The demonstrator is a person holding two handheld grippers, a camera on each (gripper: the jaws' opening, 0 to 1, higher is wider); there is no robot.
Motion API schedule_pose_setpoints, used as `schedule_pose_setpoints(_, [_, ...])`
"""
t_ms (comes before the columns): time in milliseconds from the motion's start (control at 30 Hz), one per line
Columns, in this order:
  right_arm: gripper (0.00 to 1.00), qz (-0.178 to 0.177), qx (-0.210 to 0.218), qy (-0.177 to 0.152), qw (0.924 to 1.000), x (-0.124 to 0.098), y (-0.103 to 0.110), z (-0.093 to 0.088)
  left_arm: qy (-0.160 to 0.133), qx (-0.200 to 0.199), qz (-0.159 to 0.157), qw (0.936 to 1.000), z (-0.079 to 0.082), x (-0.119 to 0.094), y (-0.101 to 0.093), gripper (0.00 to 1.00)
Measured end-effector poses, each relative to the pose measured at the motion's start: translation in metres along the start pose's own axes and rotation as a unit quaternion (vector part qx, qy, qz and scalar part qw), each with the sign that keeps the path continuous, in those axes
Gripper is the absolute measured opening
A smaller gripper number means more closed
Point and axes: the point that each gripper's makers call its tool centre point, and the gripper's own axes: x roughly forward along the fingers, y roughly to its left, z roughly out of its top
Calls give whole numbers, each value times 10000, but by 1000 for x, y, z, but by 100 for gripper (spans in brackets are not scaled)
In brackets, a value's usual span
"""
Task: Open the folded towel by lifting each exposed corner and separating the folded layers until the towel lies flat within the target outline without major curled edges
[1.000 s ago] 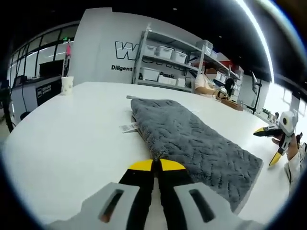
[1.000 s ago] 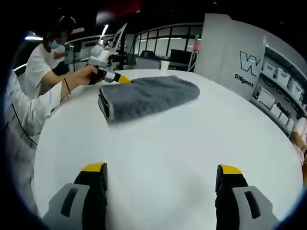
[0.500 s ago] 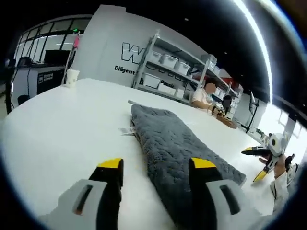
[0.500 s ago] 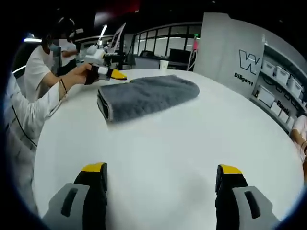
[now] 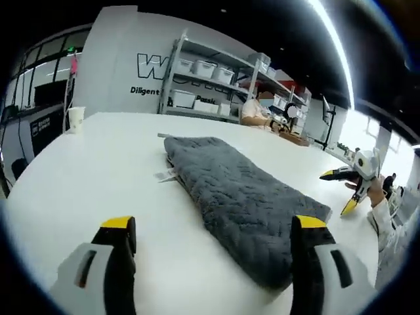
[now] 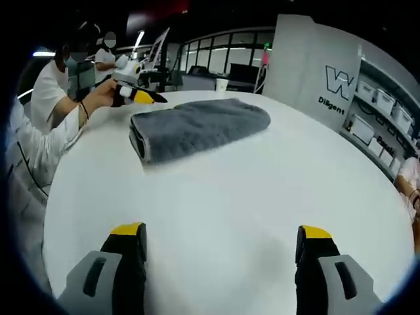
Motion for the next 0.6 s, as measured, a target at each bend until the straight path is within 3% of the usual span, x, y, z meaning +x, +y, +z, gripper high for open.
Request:
schedule_pose_setpoints(267, [95, -78, 192, -125, 9997, -4, -8, 1, 5, 403, -430, 9983, 3, -13, -6, 99])
schedule_pose_setpoints(433, [94, 71, 198, -125, 9997, 1, -2, 2, 422, 773, -332, 9956, -18, -22, 2, 99])
schedule_pose_setpoints(533, [94, 104, 132, -175, 9997, 1, 1, 8, 630, 793, -309, 9944, -29, -28, 8, 99])
schedule_pose_setpoints(600, [94, 108, 148, -295, 9994, 1, 3, 17, 545, 820, -302, 9947, -26, -30, 10, 99])
